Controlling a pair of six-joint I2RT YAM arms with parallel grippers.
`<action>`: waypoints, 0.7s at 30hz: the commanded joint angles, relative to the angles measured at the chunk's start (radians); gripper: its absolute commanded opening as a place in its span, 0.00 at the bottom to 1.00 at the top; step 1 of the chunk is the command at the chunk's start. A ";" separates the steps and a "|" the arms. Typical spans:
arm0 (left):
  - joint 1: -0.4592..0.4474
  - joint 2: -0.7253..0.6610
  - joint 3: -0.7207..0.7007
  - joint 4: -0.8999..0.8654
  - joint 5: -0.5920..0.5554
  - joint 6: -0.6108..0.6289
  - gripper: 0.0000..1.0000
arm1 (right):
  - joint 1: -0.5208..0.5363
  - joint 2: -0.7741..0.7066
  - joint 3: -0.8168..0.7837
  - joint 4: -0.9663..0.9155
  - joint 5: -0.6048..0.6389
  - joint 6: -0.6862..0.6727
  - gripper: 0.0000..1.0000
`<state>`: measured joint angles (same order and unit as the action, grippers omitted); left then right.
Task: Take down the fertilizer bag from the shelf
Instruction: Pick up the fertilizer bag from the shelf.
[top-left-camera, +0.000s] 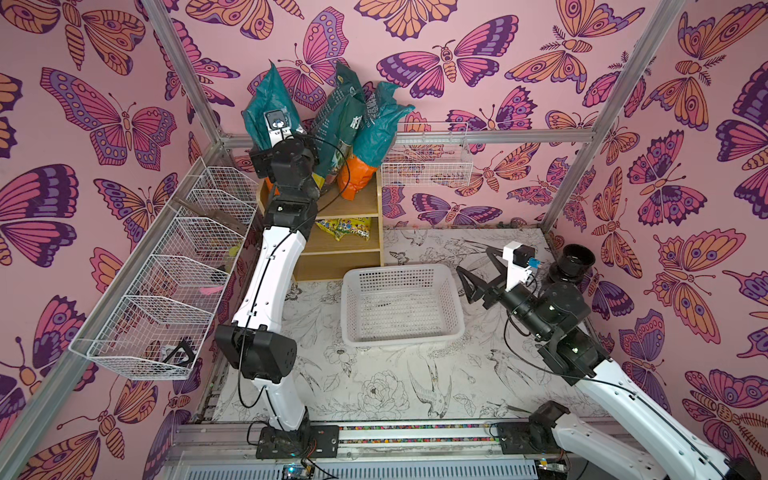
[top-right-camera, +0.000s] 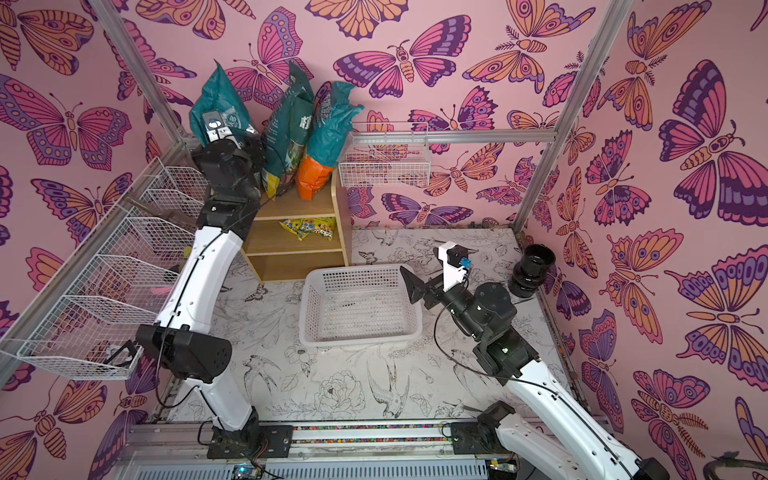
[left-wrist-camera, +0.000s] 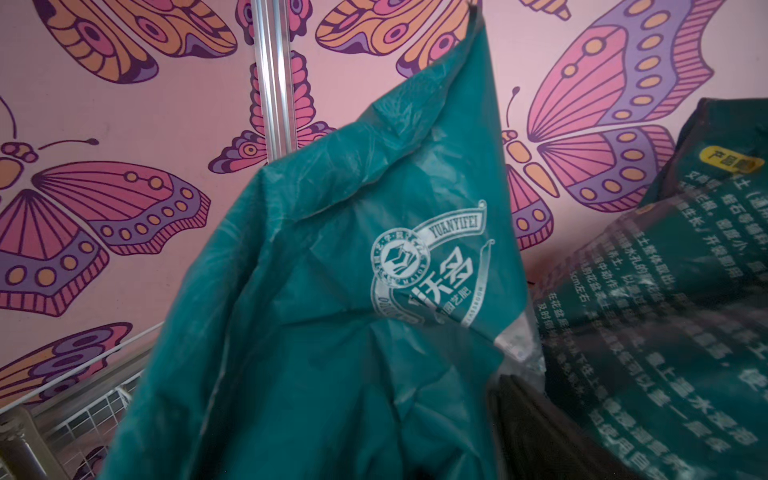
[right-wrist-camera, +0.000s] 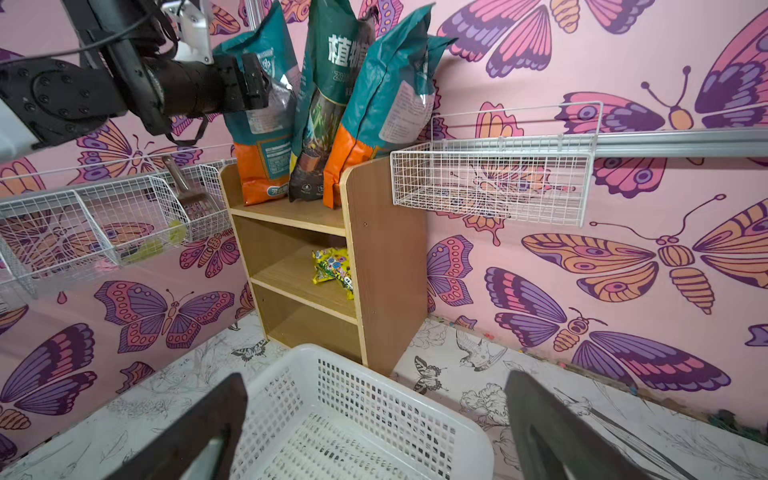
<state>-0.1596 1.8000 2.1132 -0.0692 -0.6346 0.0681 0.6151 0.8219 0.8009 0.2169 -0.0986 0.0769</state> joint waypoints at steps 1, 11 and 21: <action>0.052 -0.028 -0.018 -0.028 0.006 -0.016 0.78 | 0.003 -0.004 0.012 0.009 -0.031 -0.011 0.99; 0.090 -0.020 0.036 -0.060 0.119 -0.051 0.00 | 0.002 0.010 0.015 0.010 -0.024 -0.015 0.99; 0.088 -0.018 0.473 -0.196 0.172 -0.009 0.00 | 0.003 0.029 0.020 0.022 -0.029 -0.015 0.99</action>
<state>-0.0872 1.8652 2.4763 -0.3790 -0.4610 0.0200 0.6151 0.8440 0.8009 0.2169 -0.1165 0.0738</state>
